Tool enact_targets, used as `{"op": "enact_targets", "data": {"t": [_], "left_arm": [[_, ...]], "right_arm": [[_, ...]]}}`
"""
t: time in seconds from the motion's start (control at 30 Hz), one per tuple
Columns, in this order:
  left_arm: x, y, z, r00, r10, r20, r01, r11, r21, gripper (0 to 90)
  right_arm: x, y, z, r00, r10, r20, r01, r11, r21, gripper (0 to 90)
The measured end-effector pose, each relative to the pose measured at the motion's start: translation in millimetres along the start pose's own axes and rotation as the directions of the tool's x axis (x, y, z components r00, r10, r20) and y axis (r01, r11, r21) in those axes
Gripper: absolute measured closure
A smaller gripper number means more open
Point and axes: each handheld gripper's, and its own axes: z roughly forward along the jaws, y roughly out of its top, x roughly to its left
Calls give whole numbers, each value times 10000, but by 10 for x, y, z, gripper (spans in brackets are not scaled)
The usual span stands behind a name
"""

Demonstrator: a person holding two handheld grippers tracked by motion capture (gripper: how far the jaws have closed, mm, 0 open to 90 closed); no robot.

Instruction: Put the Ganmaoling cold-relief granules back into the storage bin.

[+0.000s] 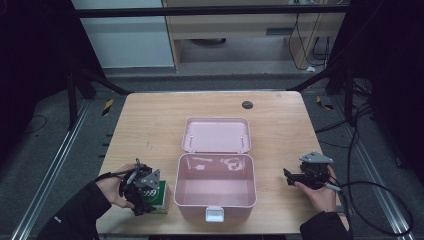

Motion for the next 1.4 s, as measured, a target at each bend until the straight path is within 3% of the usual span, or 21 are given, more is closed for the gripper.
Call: {"op": "enact_targets", "data": {"t": [0.27,0.73,0.9,1.4], "left_arm": [[31,-2,44,9994,33,350,-38,9999,149,91],[27,-6,14,9989,-48,474,44,10000,90,140],[29,8,-81,9985,-195,520,200,9997,-104,141],[21,118,-474,9996,24,294,-11,9991,-423,144]], "right_arm": [[5,-2,11,10000,-5,-20,6,9999,106,48],[-5,-3,13,10000,-10,-52,10,10000,94,48],[-7,-3,9,10000,42,-46,-41,10000,86,49],[-14,-6,2,9999,153,-50,-153,9999,38,50]]}}
